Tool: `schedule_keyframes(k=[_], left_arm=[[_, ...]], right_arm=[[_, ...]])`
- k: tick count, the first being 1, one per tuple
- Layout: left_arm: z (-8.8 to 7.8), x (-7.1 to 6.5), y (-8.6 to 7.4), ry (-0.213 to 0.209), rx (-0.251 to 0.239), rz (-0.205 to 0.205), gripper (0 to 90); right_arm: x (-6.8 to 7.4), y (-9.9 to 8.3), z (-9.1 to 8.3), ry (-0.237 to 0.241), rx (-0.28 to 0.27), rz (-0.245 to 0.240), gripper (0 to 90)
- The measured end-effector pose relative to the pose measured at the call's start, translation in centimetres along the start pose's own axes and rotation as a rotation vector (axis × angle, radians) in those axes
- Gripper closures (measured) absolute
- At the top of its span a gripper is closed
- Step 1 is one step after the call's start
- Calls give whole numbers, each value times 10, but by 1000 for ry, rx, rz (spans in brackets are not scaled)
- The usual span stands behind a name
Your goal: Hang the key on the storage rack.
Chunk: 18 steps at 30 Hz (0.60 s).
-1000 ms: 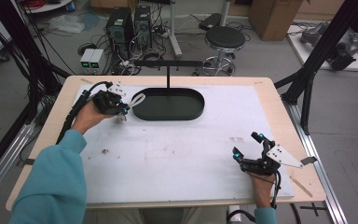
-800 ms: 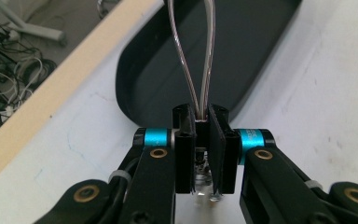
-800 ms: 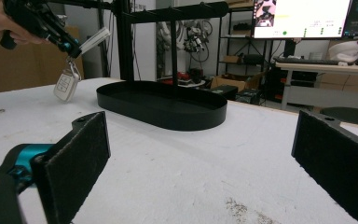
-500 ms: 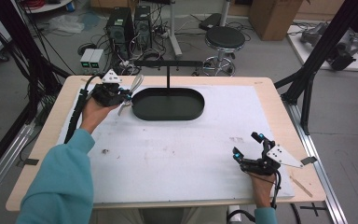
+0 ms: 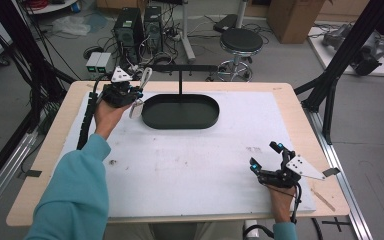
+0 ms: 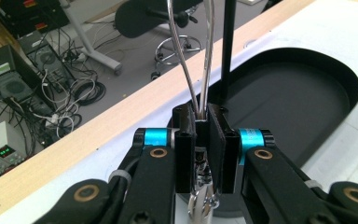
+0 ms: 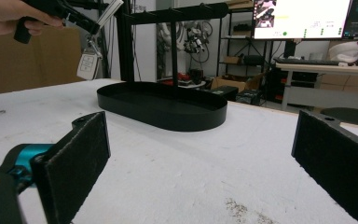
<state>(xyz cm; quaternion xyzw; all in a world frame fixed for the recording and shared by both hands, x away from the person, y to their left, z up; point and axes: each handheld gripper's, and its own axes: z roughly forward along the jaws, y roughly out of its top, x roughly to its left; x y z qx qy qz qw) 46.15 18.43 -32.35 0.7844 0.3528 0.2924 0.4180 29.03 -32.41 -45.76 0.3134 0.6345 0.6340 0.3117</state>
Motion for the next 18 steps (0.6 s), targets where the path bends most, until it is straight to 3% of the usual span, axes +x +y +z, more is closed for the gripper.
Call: schedule_keyframes(k=[5, 7, 14, 18], left_arm=[[4, -1, 4, 22, -7, -8, 815], [9, -2, 5, 37, 4, -43, 815], [18, -6, 6, 43, 11, -38, 814], [23, -8, 6, 68, 17, -36, 815]], right_arm=[[0, 0, 0, 1, -1, 1, 35], [0, 0, 0, 0, -2, 7, 35], [0, 0, -1, 0, -5, 11, 35], [0, 0, -1, 0, -4, 11, 35]])
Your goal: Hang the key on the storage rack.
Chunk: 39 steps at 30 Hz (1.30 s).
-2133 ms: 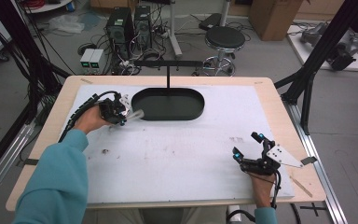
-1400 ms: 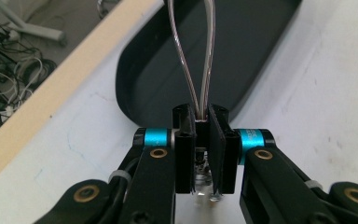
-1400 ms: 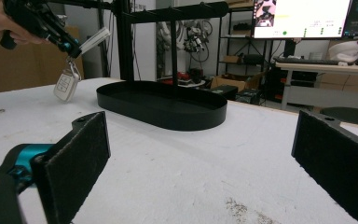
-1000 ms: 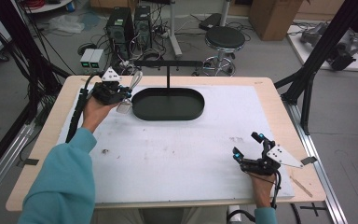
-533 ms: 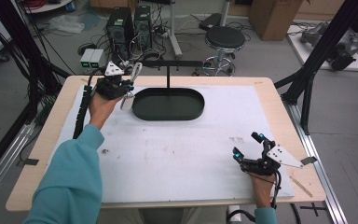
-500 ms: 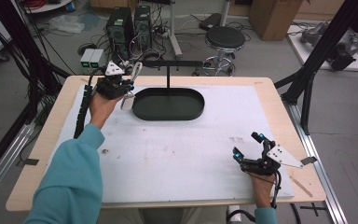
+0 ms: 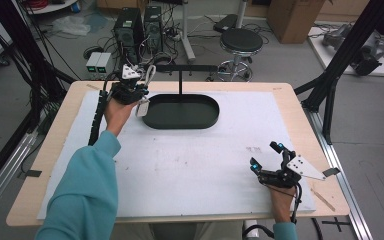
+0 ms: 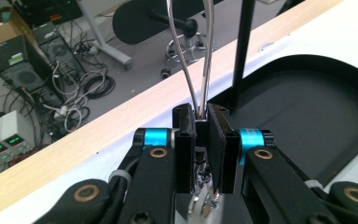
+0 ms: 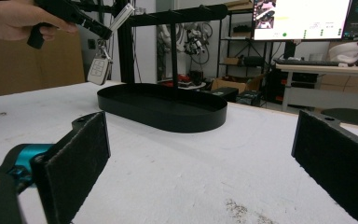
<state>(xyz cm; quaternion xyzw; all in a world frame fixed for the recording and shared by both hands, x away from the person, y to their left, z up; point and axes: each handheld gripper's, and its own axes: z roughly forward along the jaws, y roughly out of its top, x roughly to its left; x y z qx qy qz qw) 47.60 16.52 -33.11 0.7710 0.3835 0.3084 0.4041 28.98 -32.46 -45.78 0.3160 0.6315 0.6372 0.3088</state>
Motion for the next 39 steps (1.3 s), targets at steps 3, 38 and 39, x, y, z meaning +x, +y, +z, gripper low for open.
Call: schedule_keyframes(k=[3, 38, 39], left_arm=[[3, -1, 0, 15, 3, -4, 815], [41, -1, -14, 89, 23, -13, 812], [41, 1, -15, 77, 18, -24, 811]], right_arm=[[0, 0, 0, 1, 1, 4, 35], [-1, 0, -1, 1, -5, 9, 35], [-1, 0, -1, 1, -5, 7, 35]])
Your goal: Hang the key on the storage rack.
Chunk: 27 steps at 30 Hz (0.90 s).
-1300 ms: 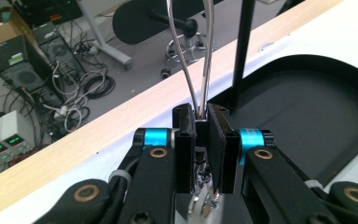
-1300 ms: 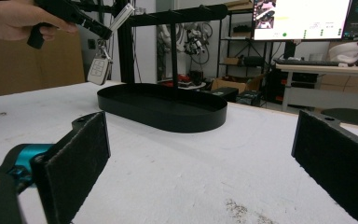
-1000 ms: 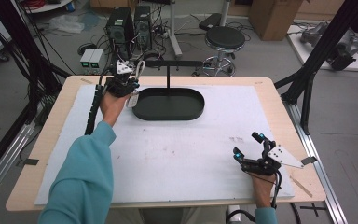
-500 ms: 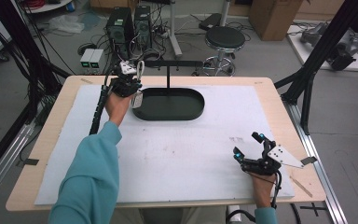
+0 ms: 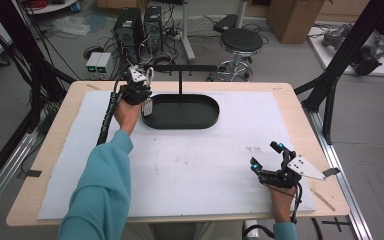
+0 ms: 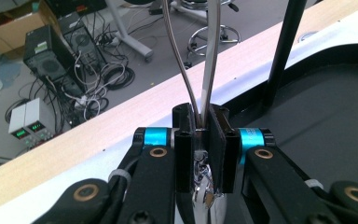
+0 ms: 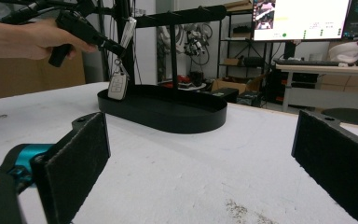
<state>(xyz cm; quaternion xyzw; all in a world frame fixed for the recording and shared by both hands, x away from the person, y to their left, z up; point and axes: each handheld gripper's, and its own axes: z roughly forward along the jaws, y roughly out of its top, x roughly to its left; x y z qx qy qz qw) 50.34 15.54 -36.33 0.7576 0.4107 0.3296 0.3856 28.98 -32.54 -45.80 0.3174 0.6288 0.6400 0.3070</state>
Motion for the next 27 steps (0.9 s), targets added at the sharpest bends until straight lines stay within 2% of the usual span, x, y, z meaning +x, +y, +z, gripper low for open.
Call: schedule_keyframes(k=[3, 4, 5, 7, 8, 11, 12, 13, 14, 15, 16, 17, 18, 23, 25, 27], left_arm=[[2, 2, -2, -13, -6, -4, 796], [2, 2, -2, -12, -4, 6, 784], [2, 2, -2, -12, -4, 6, 743], [4, 1, -4, 4, 10, 73, 608], [4, 2, -5, -14, -4, 99, 562], [3, 4, -6, -82, -47, 104, 389], [2, 4, -6, -92, -64, 95, 331], [2, 4, -6, -92, -64, 95, 205], [-1, 3, -7, -112, -102, 91, 90], [-5, 4, -8, -140, -128, 87, 68], [-5, 4, -8, -140, -128, 87, 67], [-8, 4, -10, -172, -150, 84, 57], [-16, 6, -12, -240, -190, 77, 57], [-36, 13, -14, -284, -246, 43, 17], [-39, 15, -15, -288, -252, 42, 17], [-47, 17, -20, -307, -265, 20, 17]], right_arm=[[0, 0, 0, -1, -2, 3, 35], [0, 0, 0, 0, -1, 3, 35], [0, 0, 0, 1, 0, 1, 35], [0, 0, 0, -1, -3, 3, 35], [0, 0, 0, 0, -2, 2, 35], [0, 0, 0, 0, -2, -2, 35], [0, 0, 0, 0, -1, -1, 35], [0, 0, 0, -1, -2, -1, 35], [0, 0, 0, -1, -4, -6, 35], [0, 0, 0, -1, -3, -10, 35], [0, 0, 0, -1, -4, -12, 35], [0, 0, 0, 0, -4, -6, 35], [0, 0, 0, 1, 0, 0, 35], [0, 0, 0, 0, -1, 4, 35], [0, 0, 0, 0, 0, 2, 35], [0, 0, 0, 0, 0, 3, 35]])
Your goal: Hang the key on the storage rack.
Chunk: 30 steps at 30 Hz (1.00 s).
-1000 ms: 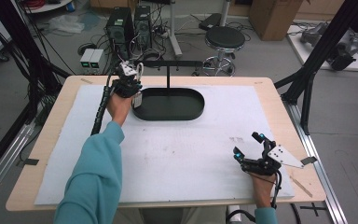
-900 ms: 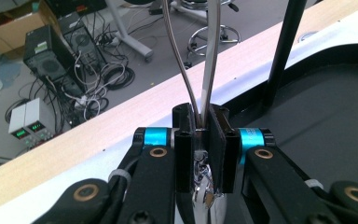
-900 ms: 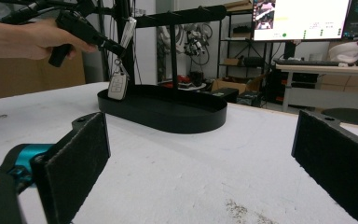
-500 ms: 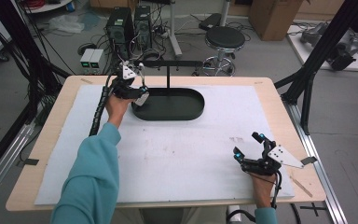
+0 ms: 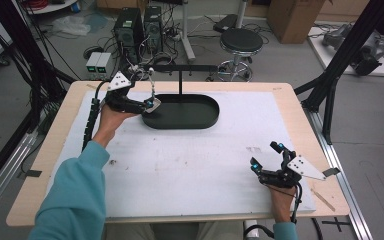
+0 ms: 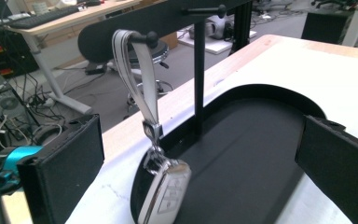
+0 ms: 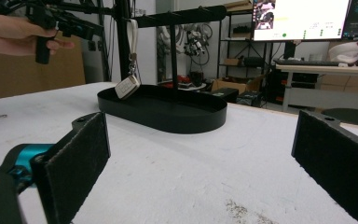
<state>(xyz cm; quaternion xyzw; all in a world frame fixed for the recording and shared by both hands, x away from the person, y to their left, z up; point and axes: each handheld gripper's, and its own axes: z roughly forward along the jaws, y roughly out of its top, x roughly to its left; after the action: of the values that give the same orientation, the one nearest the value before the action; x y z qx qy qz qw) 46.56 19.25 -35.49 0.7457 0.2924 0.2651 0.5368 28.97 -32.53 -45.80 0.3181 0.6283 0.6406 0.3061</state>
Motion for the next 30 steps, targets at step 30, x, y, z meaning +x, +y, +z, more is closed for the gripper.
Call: schedule_keyframes(k=[30], left_arm=[[-147, -83, -134, -21, -269, -53, 17]], right_arm=[[0, 0, 0, -6, -2, -17, 35]])
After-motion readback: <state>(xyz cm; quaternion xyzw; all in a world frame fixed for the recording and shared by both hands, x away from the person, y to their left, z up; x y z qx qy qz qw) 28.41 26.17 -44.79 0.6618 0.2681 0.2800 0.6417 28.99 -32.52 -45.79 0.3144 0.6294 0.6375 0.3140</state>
